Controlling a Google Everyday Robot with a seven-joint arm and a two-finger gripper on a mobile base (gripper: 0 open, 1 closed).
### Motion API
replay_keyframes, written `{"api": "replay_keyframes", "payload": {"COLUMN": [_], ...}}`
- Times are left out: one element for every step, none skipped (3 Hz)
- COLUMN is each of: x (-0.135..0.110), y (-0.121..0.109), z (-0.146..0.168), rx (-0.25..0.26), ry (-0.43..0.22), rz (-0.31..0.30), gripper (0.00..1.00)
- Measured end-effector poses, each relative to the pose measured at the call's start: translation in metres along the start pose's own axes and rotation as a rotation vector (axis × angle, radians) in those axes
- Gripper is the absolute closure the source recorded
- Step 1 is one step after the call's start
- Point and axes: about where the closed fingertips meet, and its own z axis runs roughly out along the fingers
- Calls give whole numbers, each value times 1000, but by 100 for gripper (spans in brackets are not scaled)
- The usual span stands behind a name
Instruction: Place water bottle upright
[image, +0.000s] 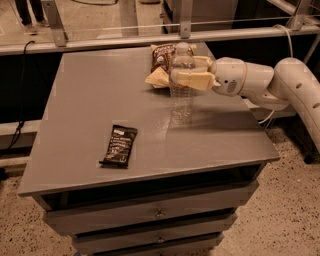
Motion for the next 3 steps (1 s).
{"api": "replay_keyframes", "payload": {"x": [4,8,8], "y": [2,6,6], "z": [-5,-12,-14], "rx": [-5,-1,0], "ry": [-9,-13,-10], "rz": [3,1,0], "gripper": [59,34,4]}}
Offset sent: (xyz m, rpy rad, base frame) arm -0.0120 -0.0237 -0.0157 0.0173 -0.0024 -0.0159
